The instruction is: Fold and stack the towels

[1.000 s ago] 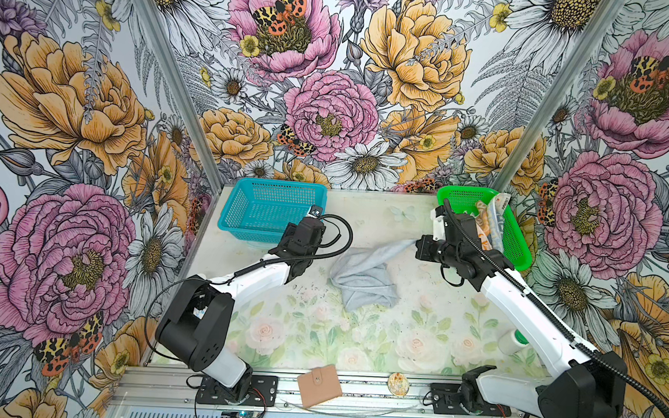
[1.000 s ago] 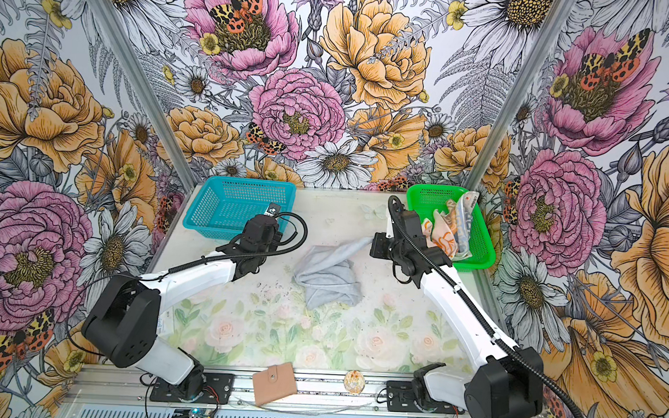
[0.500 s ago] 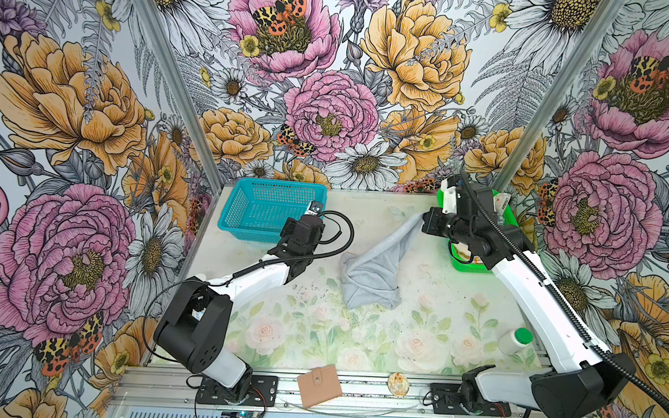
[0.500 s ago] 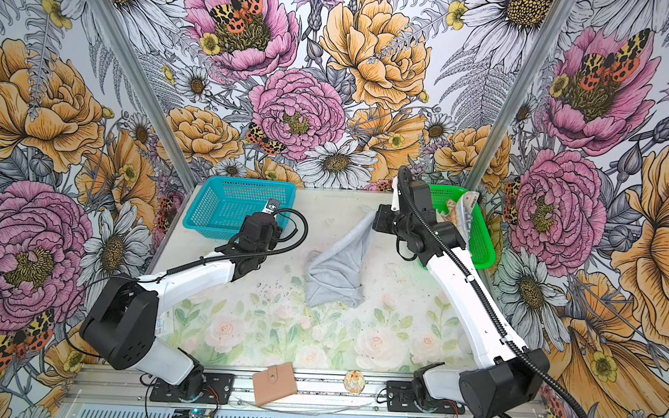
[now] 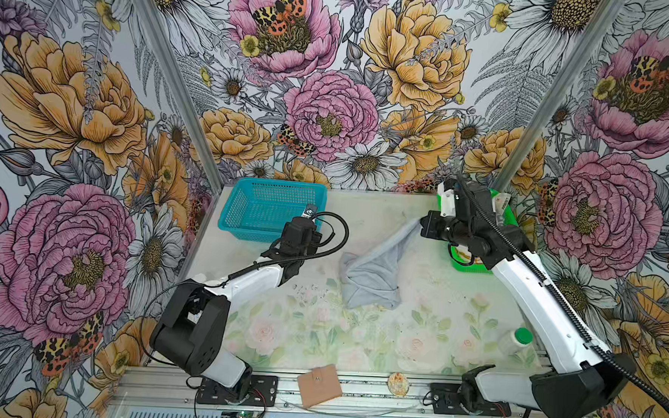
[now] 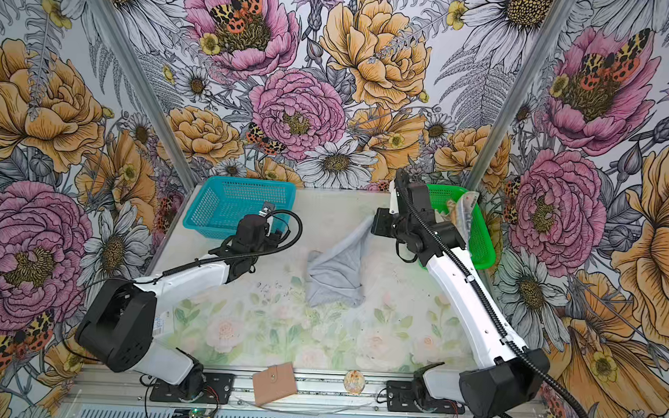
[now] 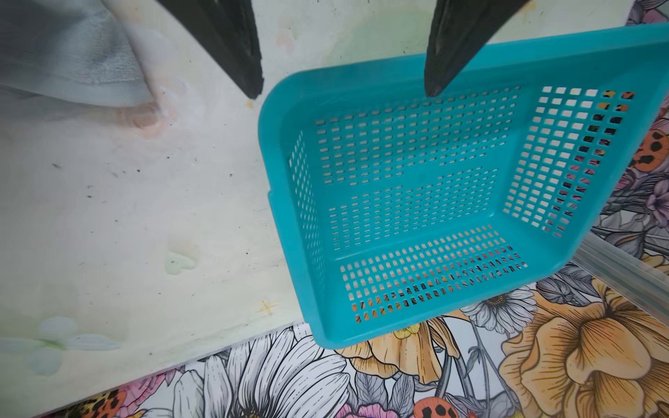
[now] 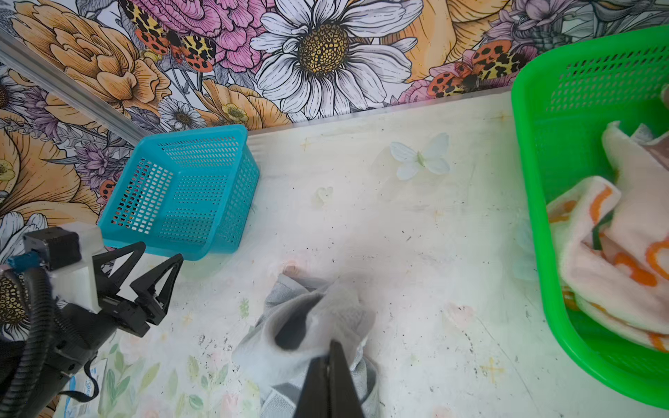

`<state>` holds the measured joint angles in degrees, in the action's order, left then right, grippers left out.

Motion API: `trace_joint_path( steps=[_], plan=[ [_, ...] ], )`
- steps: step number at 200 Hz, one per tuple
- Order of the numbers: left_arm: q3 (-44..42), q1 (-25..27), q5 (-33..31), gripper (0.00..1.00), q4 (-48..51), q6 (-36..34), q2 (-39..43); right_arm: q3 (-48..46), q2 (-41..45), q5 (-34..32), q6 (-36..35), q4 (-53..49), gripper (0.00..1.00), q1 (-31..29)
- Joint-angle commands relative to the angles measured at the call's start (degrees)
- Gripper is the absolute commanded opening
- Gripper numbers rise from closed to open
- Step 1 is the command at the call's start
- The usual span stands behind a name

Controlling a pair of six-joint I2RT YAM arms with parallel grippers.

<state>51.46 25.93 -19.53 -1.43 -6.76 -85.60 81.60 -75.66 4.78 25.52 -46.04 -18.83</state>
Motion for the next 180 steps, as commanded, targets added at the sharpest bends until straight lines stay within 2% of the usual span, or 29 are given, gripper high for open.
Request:
trace_joint_path(
  steps=[1, 28, 61, 80, 114, 155, 180],
  plan=[
    [-0.8, 1.2, 10.6, 0.71, -0.4, 2.2, 2.2, -3.3, 0.6, 0.7, -2.6, 0.0, 0.0, -0.2],
    [-1.8, 7.3, 8.7, 0.71, 1.5, 2.8, 2.4, -7.3, 0.3, -0.5, -4.9, 0.2, 0.0, -0.3],
    [-2.6, 10.7, 10.2, 0.69, 4.1, 8.7, 5.7, -11.0, 2.1, -1.8, -8.6, 1.4, 0.0, -0.1],
    [-2.3, 10.9, 12.1, 0.69, 6.1, 12.9, 8.4, -12.4, 4.0, -1.2, -10.3, 1.7, 0.0, 0.4],
    [-1.5, 11.1, 18.7, 0.68, 7.6, 19.0, 11.1, -15.1, 6.1, 4.1, -11.6, 4.3, 0.0, 1.5],
    [0.3, 11.9, 18.5, 0.67, 9.1, 19.7, 10.6, -16.7, 5.6, 6.6, -11.9, 6.4, 0.0, 2.0],
    [0.4, 10.6, 22.2, 0.67, 7.5, 20.9, 9.6, -19.0, 7.8, 8.8, -12.6, 8.9, 0.0, 2.0]
  ],
)
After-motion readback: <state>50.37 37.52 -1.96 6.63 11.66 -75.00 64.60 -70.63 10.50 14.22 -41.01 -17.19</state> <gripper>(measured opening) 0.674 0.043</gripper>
